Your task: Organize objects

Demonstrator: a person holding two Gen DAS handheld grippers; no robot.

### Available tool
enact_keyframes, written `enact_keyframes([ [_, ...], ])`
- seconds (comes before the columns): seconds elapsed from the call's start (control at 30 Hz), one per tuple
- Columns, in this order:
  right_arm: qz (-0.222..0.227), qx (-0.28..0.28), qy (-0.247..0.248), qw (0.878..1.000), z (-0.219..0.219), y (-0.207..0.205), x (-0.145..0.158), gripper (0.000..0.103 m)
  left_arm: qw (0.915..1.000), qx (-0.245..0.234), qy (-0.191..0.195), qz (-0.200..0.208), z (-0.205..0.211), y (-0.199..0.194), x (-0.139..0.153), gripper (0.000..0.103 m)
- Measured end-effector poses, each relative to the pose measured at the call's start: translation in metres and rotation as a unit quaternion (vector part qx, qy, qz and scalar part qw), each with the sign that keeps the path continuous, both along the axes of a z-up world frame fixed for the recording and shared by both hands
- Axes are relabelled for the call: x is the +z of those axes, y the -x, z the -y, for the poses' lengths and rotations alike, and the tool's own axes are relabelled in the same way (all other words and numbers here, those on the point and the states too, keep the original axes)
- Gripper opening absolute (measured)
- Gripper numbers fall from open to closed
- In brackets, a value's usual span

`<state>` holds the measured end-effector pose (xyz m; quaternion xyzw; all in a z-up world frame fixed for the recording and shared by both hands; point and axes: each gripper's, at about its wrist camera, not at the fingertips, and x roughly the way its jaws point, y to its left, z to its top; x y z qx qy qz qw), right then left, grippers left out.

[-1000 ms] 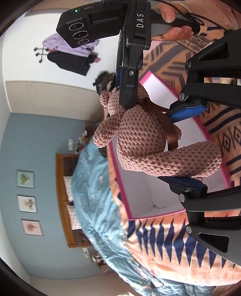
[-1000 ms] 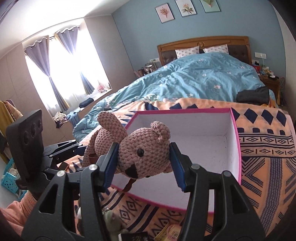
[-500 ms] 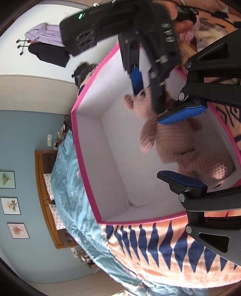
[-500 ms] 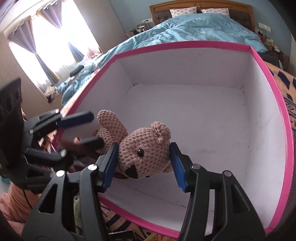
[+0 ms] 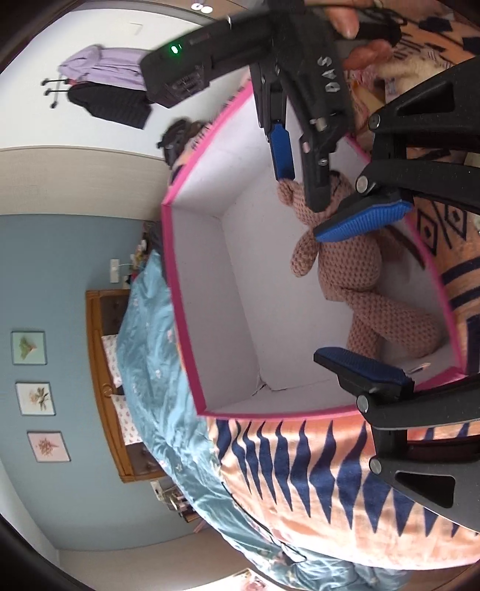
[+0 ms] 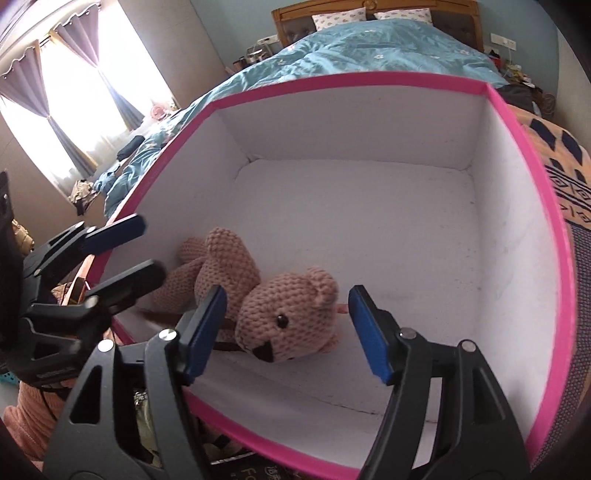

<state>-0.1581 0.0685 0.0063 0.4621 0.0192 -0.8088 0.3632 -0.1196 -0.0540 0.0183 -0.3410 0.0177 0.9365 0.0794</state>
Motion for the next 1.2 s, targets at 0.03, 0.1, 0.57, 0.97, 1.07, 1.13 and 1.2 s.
enact_keyframes([
  [0.03,-0.007,-0.003,0.004,1.000,-0.005,-0.003,0.004,0.070,1.0000,0.000,-0.004,-0.006,0.002,-0.005,0.003,0.066],
  [0.1,-0.023,-0.007,0.012,1.000,-0.014,-0.010,0.015,0.070,0.9997,0.000,-0.018,-0.017,0.005,-0.017,0.010,0.072],
  [0.57,-0.112,0.078,0.073,0.988,-0.047,-0.131,0.052,0.070,0.9900,-0.010,-0.117,-0.078,0.030,-0.110,0.035,0.079],
  [0.97,-0.075,0.121,0.041,0.989,-0.031,-0.170,0.005,0.070,0.9894,-0.037,-0.126,-0.062,0.006,-0.170,0.002,0.079],
  [1.07,-0.066,0.126,0.028,0.989,-0.027,-0.173,-0.007,0.070,0.9919,-0.032,-0.114,-0.047,0.003,-0.171,-0.009,0.079],
  [1.13,-0.062,0.129,0.019,0.990,-0.025,-0.181,-0.015,0.070,0.9932,-0.026,-0.107,-0.039,0.003,-0.170,-0.015,0.079],
  [1.2,-0.059,0.132,0.014,0.989,-0.024,-0.188,-0.020,0.070,0.9932,-0.023,-0.109,-0.034,0.004,-0.169,-0.019,0.079],
])
